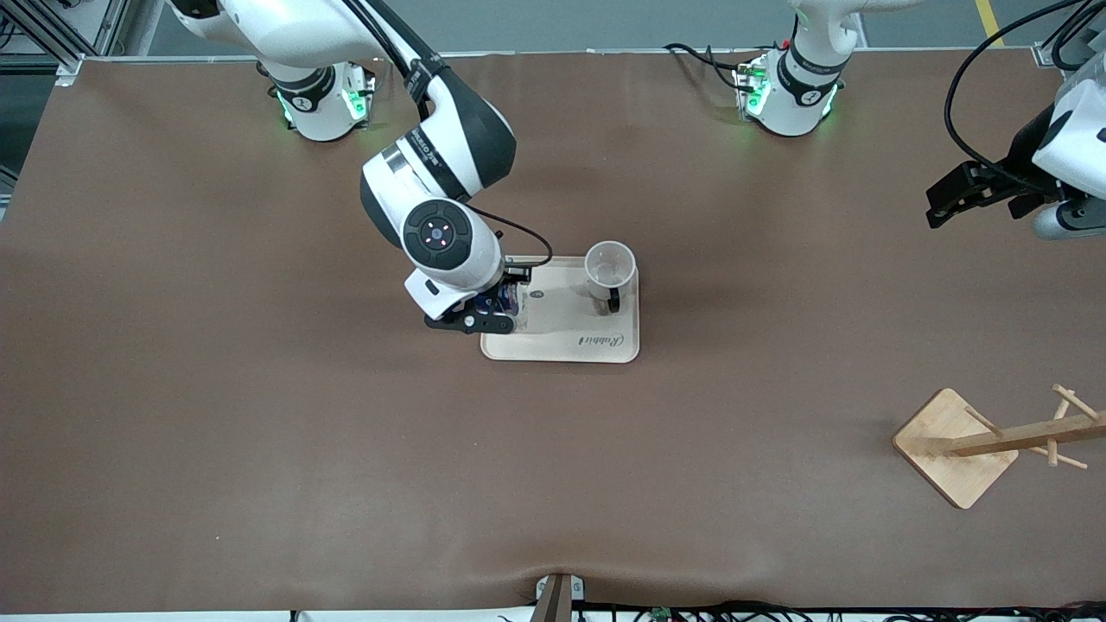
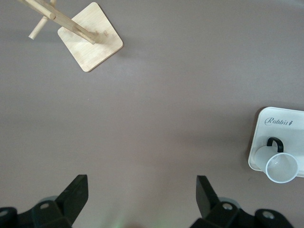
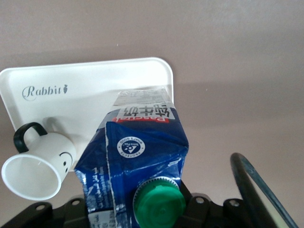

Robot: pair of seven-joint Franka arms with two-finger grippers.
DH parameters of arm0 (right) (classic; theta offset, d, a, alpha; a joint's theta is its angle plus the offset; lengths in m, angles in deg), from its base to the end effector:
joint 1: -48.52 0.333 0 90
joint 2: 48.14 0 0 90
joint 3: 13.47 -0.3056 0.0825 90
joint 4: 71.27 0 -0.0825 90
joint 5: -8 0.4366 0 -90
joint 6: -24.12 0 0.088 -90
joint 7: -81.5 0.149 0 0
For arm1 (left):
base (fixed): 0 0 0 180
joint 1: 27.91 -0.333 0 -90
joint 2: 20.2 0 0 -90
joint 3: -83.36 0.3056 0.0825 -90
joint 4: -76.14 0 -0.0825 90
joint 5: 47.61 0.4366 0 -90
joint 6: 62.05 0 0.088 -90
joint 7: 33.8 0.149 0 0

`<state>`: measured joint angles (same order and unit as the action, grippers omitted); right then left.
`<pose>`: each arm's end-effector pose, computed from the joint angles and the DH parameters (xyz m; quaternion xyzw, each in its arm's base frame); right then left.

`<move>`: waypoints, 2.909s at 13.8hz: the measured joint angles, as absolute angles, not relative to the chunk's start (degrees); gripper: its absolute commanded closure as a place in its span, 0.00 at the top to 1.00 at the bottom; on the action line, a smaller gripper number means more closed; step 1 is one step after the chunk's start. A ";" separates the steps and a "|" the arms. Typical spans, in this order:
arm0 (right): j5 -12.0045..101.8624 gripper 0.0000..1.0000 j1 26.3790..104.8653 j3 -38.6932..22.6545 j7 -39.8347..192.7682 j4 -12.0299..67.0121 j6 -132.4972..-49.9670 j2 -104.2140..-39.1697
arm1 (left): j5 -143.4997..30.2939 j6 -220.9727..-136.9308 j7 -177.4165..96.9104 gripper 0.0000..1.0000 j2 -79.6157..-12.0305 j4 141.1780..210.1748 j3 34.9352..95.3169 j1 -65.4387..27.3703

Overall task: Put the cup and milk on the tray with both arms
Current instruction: 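Lower the milk carton onto the tray beside the mug with the right gripper, then open the right gripper and withdraw it from the tray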

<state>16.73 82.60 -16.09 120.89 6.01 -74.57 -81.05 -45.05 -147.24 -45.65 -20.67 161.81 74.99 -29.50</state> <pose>0.5766 0.4492 0.3102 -0.9903 0.0446 0.1317 0.0067 0.5972 -0.0637 0.5994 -0.9987 -0.0459 0.0046 0.0227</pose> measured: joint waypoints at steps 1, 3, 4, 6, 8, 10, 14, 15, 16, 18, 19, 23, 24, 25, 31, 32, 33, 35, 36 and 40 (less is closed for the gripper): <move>16.68 0.08 82.66 -16.08 120.89 6.03 -75.17 -81.24 | -45.05 -147.22 -45.65 1.00 -20.72 161.84 75.02 -29.58; 16.66 0.09 83.08 -16.08 120.89 6.64 -76.67 -81.89 | -45.05 -147.22 -45.65 1.00 -21.11 161.86 75.28 -29.75; 16.64 0.17 83.39 -16.08 120.89 7.04 -77.26 -82.29 | -45.05 -147.23 -45.64 1.00 -21.54 161.86 75.42 -29.80; 16.63 0.42 83.74 -16.09 120.89 7.54 -77.65 -82.91 | -45.05 -147.31 -45.64 1.00 -22.72 161.85 75.59 -30.01; 16.63 1.00 83.75 -16.06 120.90 7.86 -77.65 -83.15 | -45.05 -147.39 -45.64 1.00 -23.69 161.71 75.97 -30.45; 16.63 1.00 83.75 -16.05 120.91 7.96 -77.65 -83.14 | -45.05 -147.41 -45.64 1.00 -24.05 161.61 76.21 -31.74; 16.63 1.00 83.75 -16.03 120.94 7.96 -77.65 -83.14 | -45.05 -147.42 -45.40 1.00 -24.07 160.64 76.50 -36.43; 16.63 1.00 83.75 -16.03 120.94 7.95 -77.65 -83.14 | -45.05 -147.42 -45.13 1.00 -24.07 160.50 76.54 -37.19; 16.63 1.00 83.75 -16.03 120.94 7.92 -77.65 -83.12 | -45.05 -147.42 -45.14 1.00 -24.12 160.50 76.58 -37.37; 16.63 1.00 83.75 -15.95 120.94 7.77 -77.65 -83.01 | -45.05 -148.03 -46.75 1.00 -24.68 160.51 76.25 -36.93; 16.63 1.00 83.74 -15.84 120.94 7.64 -77.65 -82.92 | -45.05 -148.66 -48.08 1.00 -25.19 160.53 75.74 -36.62; 16.63 1.00 83.71 -15.59 120.94 6.98 -77.66 -82.19 | -45.05 -150.49 -50.15 1.00 -26.89 160.54 72.54 -34.28; 16.63 1.00 83.71 -15.59 120.94 6.81 -77.68 -81.60 | -45.05 -150.52 -50.35 1.00 -26.86 160.49 72.09 -33.55; 16.62 1.00 83.71 -15.56 120.94 6.35 -77.55 -80.96 | -45.05 -150.52 -50.37 1.00 -26.71 160.38 71.73 -33.16; 15.76 1.00 81.46 -14.72 119.51 1.03 -72.49 -77.70 | -45.05 -150.52 -50.32 1.00 -24.41 160.08 71.50 -33.43; 15.74 1.00 80.41 -14.65 118.49 0.25 -72.24 -77.45 | -45.05 -150.51 -50.32 1.00 -23.99 160.13 71.29 -33.42; 15.70 1.00 79.38 -14.60 117.82 -0.47 -71.53 -77.25 | -45.05 -150.51 -50.32 1.00 -23.53 160.35 70.96 -33.42; 15.26 1.00 77.10 -14.42 117.36 -2.75 -68.50 -76.96 | -45.05 -150.50 -50.32 1.00 -22.66 160.88 70.57 -33.42; 15.13 1.00 75.54 -14.30 117.27 -4.26 -66.47 -76.72 | -45.05 -150.50 -50.32 1.00 -22.30 161.16 70.55 -33.43; 14.11 1.00 68.20 -14.16 113.14 -6.21 -61.37 -72.64 | -45.05 -150.49 -50.30 1.00 -21.38 162.32 70.50 -33.45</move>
<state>14.11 68.20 -14.16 113.14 -6.21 -61.37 -72.64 -45.05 -150.49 -50.30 -21.38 162.32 70.50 -33.45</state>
